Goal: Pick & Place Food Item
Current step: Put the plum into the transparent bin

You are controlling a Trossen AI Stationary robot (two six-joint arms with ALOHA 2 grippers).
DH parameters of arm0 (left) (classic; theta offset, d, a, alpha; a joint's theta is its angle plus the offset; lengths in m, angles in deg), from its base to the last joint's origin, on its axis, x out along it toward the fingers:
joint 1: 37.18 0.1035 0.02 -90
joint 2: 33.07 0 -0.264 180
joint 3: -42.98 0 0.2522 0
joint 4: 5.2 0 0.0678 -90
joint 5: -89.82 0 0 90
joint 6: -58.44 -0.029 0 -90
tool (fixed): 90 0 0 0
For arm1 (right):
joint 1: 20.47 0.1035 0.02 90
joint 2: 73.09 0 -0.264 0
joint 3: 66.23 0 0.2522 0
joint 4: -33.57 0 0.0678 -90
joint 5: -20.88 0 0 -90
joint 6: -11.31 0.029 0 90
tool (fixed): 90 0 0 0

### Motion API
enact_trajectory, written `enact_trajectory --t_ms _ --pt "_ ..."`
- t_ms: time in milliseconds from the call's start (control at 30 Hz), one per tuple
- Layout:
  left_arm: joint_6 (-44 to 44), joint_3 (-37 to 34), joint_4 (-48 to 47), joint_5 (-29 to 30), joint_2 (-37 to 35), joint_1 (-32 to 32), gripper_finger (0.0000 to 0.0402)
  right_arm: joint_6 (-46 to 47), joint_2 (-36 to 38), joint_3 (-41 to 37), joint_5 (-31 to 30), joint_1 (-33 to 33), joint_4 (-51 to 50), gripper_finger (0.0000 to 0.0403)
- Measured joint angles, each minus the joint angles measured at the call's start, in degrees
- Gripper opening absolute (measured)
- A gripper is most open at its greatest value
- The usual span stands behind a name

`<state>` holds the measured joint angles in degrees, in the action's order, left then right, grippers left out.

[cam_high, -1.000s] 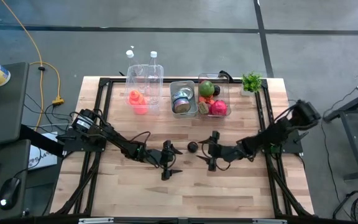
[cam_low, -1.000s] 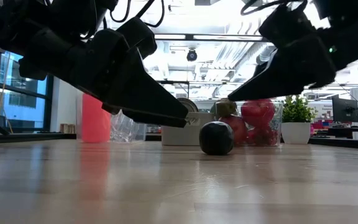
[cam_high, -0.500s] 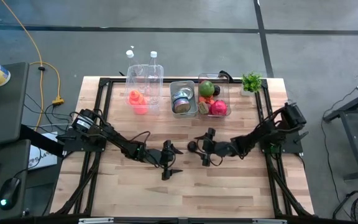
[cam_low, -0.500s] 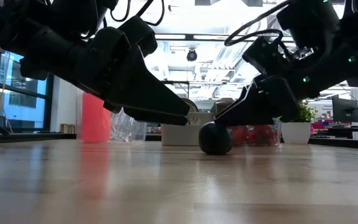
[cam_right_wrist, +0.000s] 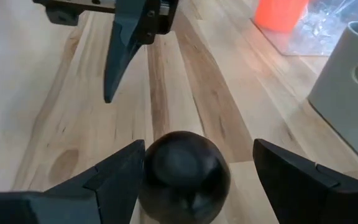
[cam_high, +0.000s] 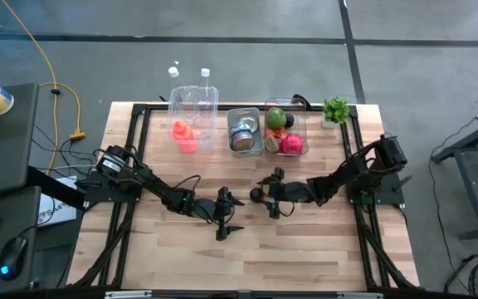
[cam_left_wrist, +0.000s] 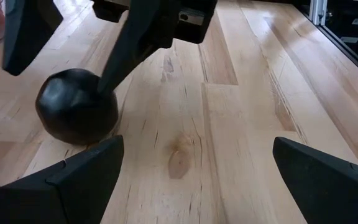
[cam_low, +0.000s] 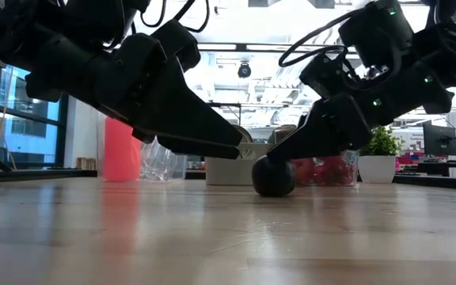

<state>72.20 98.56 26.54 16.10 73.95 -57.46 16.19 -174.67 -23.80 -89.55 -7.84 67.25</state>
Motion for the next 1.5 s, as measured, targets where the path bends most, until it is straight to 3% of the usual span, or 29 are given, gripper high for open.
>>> enact_trajectory --t_ms 233,500,867,1200,1500 --pt "0.00 0.00 0.00 0.01 0.00 0.00 0.0399 0.00 -0.15 0.00 2.43 -0.41 0.00 0.0286" --pt "0.00 0.00 -0.01 0.01 0.00 0.00 0.0399 1.38 -5.90 1.49 2.91 -0.46 1.78 0.0286" --pt "0.00 0.00 -0.27 0.01 0.00 0.00 0.0399 3.22 -6.14 2.01 7.04 -2.71 1.64 0.0285" --pt "0.00 0.00 -0.44 0.01 0.00 0.00 0.0399 3.91 -6.12 2.03 7.07 -2.67 1.11 0.0234" --pt "-0.01 0.00 -0.44 0.01 0.00 0.00 0.0399 4.70 -6.07 2.03 4.14 -1.11 0.77 0.0227"
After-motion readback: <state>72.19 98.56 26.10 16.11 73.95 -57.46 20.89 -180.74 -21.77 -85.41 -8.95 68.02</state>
